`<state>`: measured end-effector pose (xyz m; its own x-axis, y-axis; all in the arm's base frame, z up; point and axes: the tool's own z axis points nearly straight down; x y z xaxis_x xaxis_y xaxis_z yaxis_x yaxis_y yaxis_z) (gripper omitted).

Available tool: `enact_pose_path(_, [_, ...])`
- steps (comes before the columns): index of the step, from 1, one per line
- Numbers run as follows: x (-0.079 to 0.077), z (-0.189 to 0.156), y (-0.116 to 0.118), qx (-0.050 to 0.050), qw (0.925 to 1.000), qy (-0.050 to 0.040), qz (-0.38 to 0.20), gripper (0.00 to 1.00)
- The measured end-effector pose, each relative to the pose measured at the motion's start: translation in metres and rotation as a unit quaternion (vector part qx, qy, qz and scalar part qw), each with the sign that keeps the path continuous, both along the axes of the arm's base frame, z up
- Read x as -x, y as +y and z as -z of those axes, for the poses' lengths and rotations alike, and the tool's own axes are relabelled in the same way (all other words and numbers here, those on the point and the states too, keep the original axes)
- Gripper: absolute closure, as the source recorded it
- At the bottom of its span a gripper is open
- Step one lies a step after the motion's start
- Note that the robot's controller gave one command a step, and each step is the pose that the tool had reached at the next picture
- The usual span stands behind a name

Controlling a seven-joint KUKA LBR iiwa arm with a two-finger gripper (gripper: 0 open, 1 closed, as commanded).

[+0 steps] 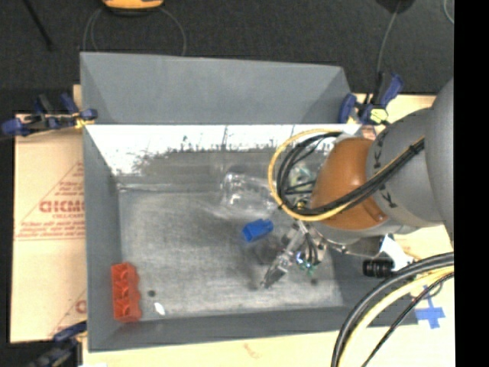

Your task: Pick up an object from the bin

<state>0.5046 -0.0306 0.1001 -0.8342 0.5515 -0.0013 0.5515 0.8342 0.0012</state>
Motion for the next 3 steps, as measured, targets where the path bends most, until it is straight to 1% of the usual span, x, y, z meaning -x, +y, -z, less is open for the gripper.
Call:
enact_pose_path(1, [0.006, 0.026, 0.011, -0.001, 0.9859, -0.0058, 0.167, 0.0])
enact_pose_path(2, [0.018, 0.026, 0.005, 0.0, 0.9797, -0.006, 0.2, 0.0])
enact_pose_path(3, [0.018, 0.025, 0.005, 0.0, 0.98, -0.006, 0.199, 1.0])
